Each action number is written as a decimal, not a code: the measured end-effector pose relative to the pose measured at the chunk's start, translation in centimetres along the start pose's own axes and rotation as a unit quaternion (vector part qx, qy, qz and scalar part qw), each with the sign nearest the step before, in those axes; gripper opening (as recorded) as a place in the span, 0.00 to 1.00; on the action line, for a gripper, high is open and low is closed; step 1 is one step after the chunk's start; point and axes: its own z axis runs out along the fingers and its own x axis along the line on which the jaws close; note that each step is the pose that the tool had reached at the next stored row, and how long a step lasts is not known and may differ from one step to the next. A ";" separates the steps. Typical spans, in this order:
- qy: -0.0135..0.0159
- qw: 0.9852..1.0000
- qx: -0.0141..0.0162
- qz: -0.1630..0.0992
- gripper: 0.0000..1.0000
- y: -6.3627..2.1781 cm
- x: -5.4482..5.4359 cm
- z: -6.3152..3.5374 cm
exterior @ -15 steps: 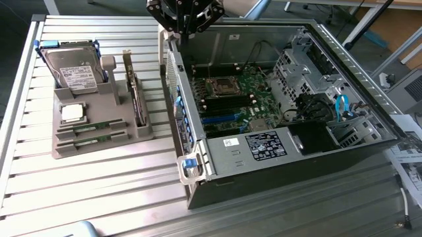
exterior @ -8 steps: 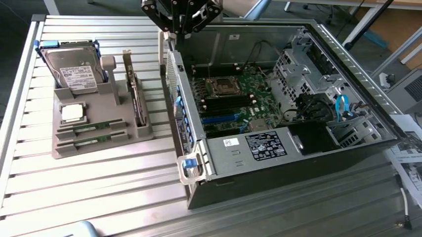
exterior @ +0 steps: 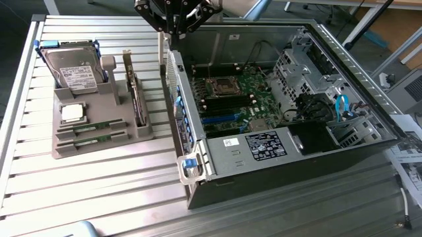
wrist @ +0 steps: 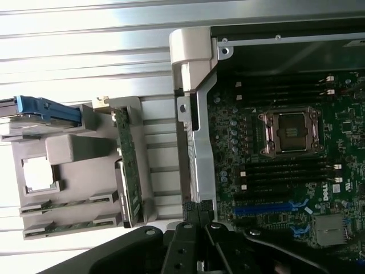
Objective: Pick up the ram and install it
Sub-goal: 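Reach for the ram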
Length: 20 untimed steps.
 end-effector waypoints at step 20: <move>0.000 1.000 0.002 0.000 0.10 -0.26 3.4 -0.07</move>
